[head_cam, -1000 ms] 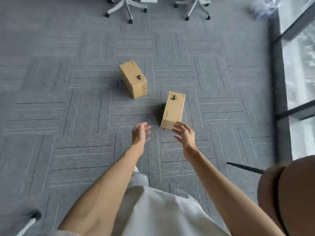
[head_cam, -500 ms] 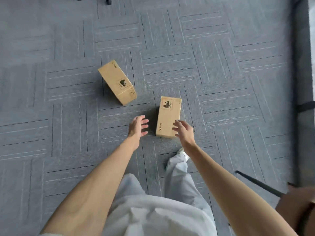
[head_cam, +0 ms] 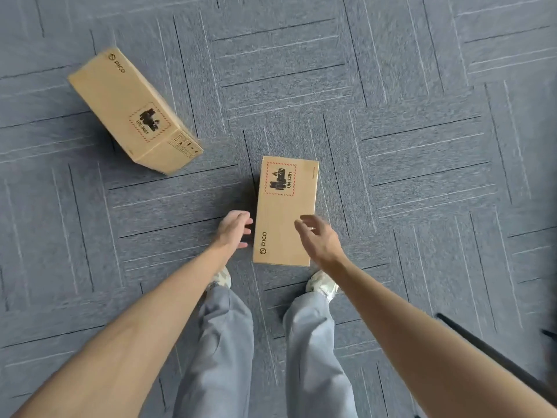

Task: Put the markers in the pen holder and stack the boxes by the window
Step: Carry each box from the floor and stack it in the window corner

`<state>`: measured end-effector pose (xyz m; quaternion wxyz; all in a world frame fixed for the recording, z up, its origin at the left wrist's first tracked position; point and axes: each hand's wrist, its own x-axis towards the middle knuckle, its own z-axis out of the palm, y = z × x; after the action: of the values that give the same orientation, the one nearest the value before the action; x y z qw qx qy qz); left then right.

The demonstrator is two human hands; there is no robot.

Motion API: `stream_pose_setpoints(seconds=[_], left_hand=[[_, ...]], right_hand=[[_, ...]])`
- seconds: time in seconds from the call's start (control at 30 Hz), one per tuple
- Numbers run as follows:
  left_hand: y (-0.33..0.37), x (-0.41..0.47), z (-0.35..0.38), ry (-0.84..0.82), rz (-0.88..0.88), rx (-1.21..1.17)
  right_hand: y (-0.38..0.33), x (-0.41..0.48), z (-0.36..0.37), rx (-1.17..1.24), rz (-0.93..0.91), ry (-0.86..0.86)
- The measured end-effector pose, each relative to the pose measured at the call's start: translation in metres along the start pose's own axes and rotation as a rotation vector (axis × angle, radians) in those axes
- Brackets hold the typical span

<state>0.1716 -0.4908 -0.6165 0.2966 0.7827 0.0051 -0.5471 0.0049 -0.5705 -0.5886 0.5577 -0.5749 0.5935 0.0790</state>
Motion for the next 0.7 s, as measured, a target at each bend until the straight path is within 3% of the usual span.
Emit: stream_pose_setpoints(seconds=[0.23, 0.37, 0.5, 0.7], left_hand=[[-0.008, 0.104, 0.027, -0.088, -0.143, 0.093], [-0.016, 0.123, 0.049, -0.181, -0.131, 0.089], [-0.018, 0.125, 0.061, -0.066, -0.099, 0.005], [-0.015, 0.116, 0.08, -0.059, -0.064, -0.01]], right_hand=[[0.043, 0.085, 0.029, -0.097, 0.036, 0.013], [0.057, 0.112, 0.029, -0.135, 0.036, -0.028], [0.059, 0.126, 0.02, -0.135, 0.027, -0.057], [0.068, 0.131, -0.005, -0.094, 0.009, -0.092]])
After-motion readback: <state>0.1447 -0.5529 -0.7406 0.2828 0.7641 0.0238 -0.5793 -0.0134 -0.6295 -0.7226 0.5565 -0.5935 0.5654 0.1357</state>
